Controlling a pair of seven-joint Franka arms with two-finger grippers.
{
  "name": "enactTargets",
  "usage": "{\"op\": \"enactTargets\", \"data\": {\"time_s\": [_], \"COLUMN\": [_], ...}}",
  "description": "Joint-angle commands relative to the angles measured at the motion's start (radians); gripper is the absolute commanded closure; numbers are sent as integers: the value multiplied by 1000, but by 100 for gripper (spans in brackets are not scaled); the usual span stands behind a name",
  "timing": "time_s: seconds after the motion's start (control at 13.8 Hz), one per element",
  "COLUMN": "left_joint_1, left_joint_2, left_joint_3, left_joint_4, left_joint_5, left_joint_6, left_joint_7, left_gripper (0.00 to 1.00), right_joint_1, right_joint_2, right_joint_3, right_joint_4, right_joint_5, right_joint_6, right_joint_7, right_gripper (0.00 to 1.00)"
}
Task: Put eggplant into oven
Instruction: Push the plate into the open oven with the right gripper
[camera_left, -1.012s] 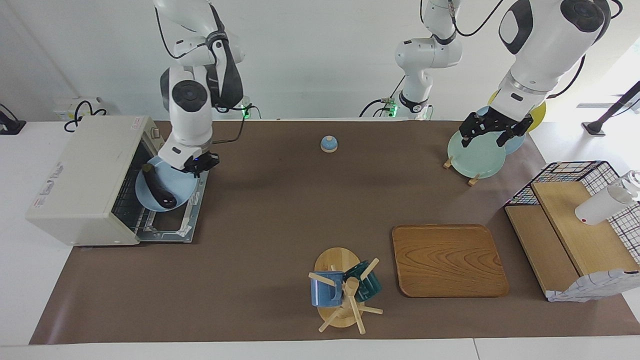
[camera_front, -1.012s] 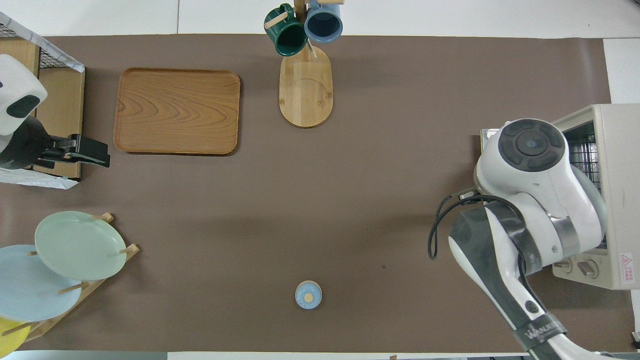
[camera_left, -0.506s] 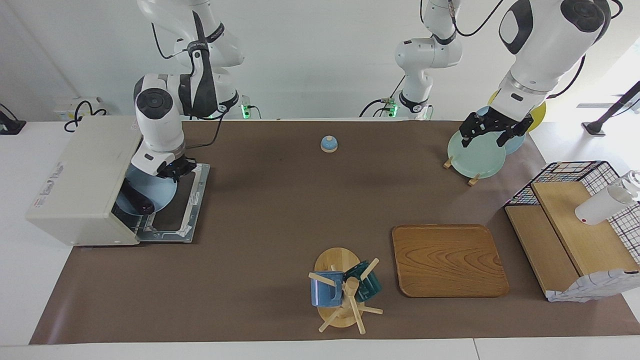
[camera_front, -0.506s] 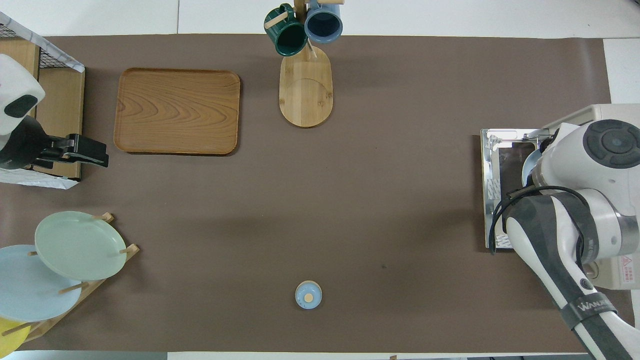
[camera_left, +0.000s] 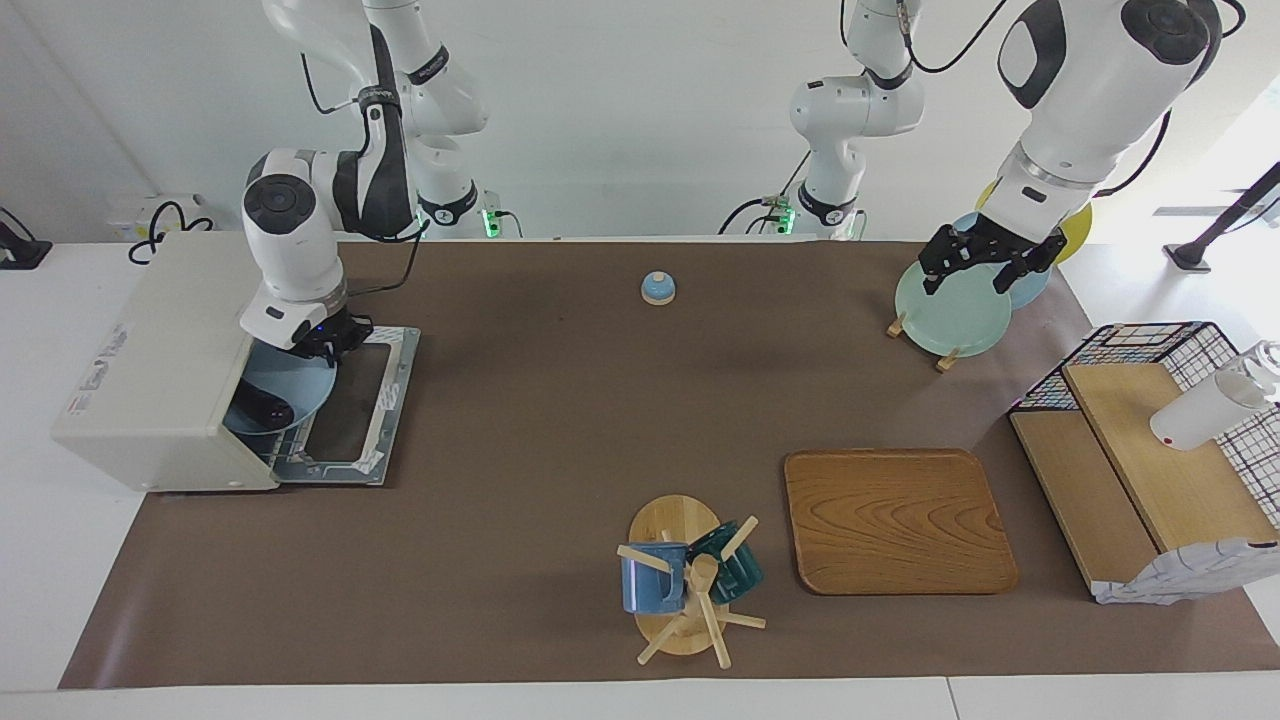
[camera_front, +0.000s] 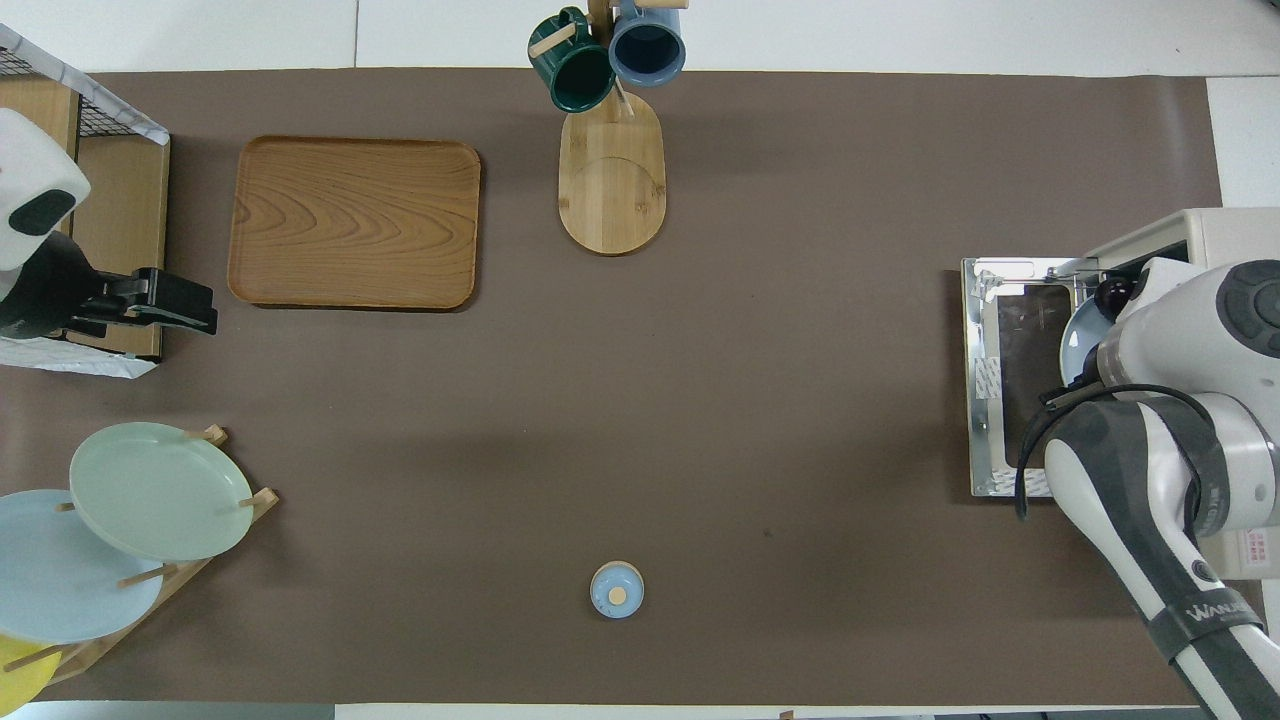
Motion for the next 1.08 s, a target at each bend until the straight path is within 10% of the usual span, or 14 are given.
{"op": "enactTargets", "data": {"time_s": [0.0,0.43,0.58,1.01], "left_joint_1": [13,11,11,11], "left_joint_2": [-4,-4,-4,-4], "left_joint_3": [-7,-7,-7,-7], "left_joint_4": [5,5,5,5], "left_joint_5": [5,5,5,5], "left_joint_6": [-17,-17,-17,-17], "left_joint_7": [10,10,10,10], "left_gripper": [0,0,0,0], "right_joint_1": [-5,100,198,197], "right_joint_2": [-23,12,28,140], "right_joint_3": [9,12,12,9], "right_joint_4": [-23,127,135,31], "right_joint_5": [42,126,123,111], "right_joint_6": [10,-108,-78,137], "right_joint_7": [-19,53,209,288], "right_gripper": [58,62,100,100]}}
